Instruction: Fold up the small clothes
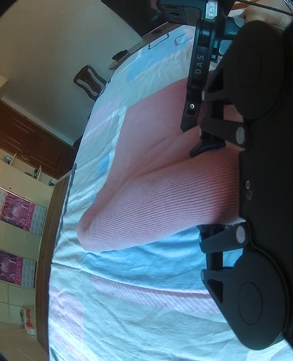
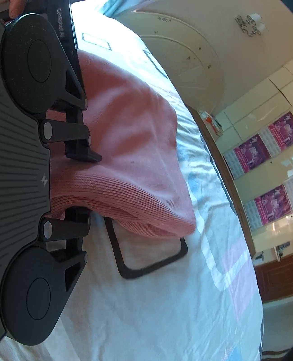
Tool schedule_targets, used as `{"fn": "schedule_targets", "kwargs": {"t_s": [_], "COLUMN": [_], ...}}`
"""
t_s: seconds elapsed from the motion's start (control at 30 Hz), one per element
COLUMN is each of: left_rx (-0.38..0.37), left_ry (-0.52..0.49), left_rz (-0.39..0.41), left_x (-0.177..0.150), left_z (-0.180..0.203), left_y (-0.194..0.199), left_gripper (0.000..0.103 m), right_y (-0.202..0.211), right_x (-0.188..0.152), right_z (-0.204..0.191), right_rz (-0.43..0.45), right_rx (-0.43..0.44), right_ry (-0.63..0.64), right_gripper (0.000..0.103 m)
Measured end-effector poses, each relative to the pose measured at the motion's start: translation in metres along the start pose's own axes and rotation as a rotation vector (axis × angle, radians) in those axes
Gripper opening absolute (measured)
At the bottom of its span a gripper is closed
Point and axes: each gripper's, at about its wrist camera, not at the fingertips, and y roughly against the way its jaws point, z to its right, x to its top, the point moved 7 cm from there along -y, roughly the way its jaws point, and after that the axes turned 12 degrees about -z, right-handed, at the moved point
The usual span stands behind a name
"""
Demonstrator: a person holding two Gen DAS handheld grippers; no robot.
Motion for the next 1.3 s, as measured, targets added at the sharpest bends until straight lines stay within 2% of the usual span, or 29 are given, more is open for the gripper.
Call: {"fn": "schedule_targets", "kwargs": {"t_s": [0.13,0.33,0.53,0.7,1.0,1.17,1.3], "left_rx": [0.014,-0.004,-0.019,0.001,0.040,0.041,0.070], "left_ry": [-0.051,-0.072,-0.054,-0.036,0.022,0.043,0.058], "left_rz": [0.020,0.067,0.101,0.142,0.215,0.231,0.242], "left_x": [0.002,0.003,0.000,-0.007,-0.021,-0.024,-0.022], "left_z": [0.010,0.020,0.007,-0.020,-0.129,-0.209,-0.272], "left_y": [0.013,0.037,0.067,0.100,0.184,0.226,0.251], "left_gripper": [0.044,0.043,0.043,0.043,0.043,0.043,0.043], "right_y": [0.007,0.024,0.031,0.028,-0.018,-0.064,-0.106], "right_x": [-0.003,-0.008,-0.016,-0.020,-0.024,-0.026,-0.023], "right_z": [-0.011,-0.029,-0.056,-0.099,-0.223,-0.299,-0.354], "right_rz": [0.011,0.039,0.055,0.062,0.047,0.044,0.034], "right_rx": [0.030,0.081,0.125,0.161,0.218,0.226,0.242], "right_ry": [0.001,-0.009,-0.012,0.018,0.092,0.097,0.113], "right_gripper": [0.030,0.027,0.027,0.027,0.027,0.027,0.027]}}
